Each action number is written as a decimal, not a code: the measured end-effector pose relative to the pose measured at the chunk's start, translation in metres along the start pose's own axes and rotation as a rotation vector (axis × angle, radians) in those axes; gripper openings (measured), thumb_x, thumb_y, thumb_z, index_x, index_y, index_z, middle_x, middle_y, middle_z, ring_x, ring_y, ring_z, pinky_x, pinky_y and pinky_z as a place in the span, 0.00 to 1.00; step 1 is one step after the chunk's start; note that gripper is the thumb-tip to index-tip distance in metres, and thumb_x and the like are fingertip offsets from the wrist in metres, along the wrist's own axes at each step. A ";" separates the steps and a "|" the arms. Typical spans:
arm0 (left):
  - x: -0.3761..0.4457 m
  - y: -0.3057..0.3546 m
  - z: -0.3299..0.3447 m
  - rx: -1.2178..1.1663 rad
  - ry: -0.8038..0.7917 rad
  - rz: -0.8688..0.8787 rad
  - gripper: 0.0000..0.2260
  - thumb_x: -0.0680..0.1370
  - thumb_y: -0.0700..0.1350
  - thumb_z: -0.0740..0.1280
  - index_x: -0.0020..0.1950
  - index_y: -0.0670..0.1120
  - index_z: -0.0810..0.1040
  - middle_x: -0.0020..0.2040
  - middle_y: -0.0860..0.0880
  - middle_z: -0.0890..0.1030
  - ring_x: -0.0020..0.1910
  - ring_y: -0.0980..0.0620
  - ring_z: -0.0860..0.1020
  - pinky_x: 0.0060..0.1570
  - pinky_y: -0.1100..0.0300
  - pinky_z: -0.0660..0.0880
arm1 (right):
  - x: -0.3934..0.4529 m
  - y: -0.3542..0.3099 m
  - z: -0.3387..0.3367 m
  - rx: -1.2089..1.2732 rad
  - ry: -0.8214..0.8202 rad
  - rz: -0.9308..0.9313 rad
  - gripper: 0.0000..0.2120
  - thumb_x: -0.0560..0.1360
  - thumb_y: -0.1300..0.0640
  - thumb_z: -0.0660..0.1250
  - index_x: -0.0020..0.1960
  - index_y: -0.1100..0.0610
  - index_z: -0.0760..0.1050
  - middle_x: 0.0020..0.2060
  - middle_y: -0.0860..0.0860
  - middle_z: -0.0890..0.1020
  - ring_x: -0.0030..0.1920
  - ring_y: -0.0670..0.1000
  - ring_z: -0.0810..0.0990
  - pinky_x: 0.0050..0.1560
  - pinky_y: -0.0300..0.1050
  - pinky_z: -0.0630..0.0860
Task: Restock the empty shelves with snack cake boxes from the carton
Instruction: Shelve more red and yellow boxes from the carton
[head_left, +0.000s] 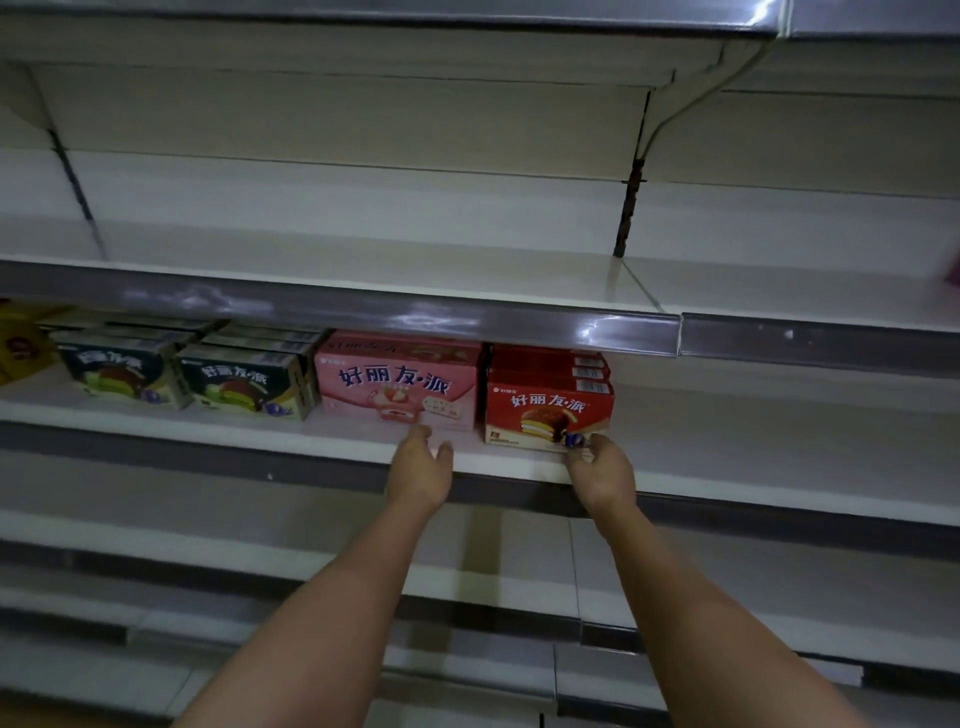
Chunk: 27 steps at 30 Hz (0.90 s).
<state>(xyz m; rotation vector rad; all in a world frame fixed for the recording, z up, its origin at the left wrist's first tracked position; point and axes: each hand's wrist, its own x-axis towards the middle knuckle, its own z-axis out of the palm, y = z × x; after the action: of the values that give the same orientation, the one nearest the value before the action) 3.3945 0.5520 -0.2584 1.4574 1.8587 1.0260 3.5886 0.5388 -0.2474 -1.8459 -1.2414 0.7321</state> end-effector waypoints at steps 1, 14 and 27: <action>-0.006 -0.007 -0.005 0.017 0.024 -0.012 0.19 0.81 0.46 0.60 0.70 0.40 0.67 0.68 0.40 0.71 0.64 0.42 0.72 0.60 0.55 0.69 | -0.008 0.000 0.000 -0.030 -0.030 -0.025 0.17 0.78 0.57 0.61 0.65 0.57 0.70 0.59 0.58 0.77 0.57 0.59 0.76 0.59 0.54 0.74; -0.143 -0.126 -0.101 0.074 0.285 -0.417 0.19 0.81 0.47 0.61 0.68 0.39 0.70 0.66 0.39 0.73 0.63 0.39 0.72 0.60 0.52 0.70 | -0.115 0.000 0.063 -0.221 -0.563 -0.238 0.25 0.78 0.54 0.64 0.72 0.62 0.65 0.70 0.57 0.70 0.69 0.57 0.69 0.67 0.45 0.65; -0.297 -0.262 -0.244 0.026 0.668 -0.816 0.16 0.80 0.45 0.63 0.63 0.37 0.75 0.61 0.37 0.77 0.60 0.38 0.75 0.57 0.53 0.70 | -0.279 -0.035 0.208 -0.424 -1.103 -0.407 0.26 0.79 0.53 0.62 0.74 0.61 0.63 0.71 0.57 0.68 0.70 0.56 0.68 0.69 0.47 0.65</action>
<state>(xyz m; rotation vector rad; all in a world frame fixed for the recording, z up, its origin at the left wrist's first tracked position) 3.1323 0.1788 -0.3513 0.2318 2.5792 1.1028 3.3066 0.3455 -0.3178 -1.3554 -2.5314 1.3965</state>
